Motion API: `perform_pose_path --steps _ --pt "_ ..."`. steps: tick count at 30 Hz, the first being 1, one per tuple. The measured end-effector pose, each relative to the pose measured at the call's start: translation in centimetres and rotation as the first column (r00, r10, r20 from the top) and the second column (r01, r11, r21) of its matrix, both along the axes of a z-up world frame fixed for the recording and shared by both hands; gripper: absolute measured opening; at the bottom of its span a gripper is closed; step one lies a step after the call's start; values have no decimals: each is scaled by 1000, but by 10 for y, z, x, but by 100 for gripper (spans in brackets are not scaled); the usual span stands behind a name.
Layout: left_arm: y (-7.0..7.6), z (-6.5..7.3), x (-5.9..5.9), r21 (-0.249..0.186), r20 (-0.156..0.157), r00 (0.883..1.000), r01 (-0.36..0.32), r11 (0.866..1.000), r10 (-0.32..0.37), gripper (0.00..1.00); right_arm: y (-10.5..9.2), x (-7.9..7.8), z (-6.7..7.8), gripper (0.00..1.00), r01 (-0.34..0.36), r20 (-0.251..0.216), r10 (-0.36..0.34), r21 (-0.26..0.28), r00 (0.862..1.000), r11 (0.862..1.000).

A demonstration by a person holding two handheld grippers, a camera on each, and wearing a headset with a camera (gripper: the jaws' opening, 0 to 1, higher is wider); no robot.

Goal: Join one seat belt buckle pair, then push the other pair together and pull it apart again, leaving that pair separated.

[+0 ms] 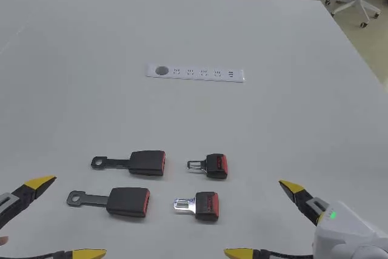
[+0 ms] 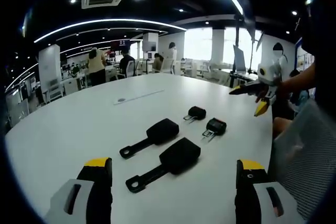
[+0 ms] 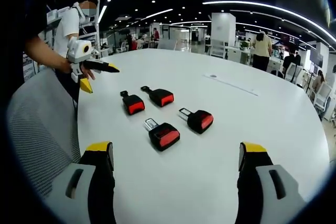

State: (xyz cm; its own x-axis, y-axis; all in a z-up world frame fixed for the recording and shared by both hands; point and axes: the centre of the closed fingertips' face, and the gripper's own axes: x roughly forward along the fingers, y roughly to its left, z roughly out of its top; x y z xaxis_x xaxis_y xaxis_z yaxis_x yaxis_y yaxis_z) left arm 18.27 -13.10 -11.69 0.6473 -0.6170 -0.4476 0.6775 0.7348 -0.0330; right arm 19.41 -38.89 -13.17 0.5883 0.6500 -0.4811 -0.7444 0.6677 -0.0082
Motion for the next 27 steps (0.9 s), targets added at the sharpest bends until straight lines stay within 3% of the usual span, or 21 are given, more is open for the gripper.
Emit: perform_pose_path --steps 27 --pt "3 -1 0 3 0 1000 -1 1000 1 100 1 -1 -1 100 -3 -1 3 -6 1000 1000"
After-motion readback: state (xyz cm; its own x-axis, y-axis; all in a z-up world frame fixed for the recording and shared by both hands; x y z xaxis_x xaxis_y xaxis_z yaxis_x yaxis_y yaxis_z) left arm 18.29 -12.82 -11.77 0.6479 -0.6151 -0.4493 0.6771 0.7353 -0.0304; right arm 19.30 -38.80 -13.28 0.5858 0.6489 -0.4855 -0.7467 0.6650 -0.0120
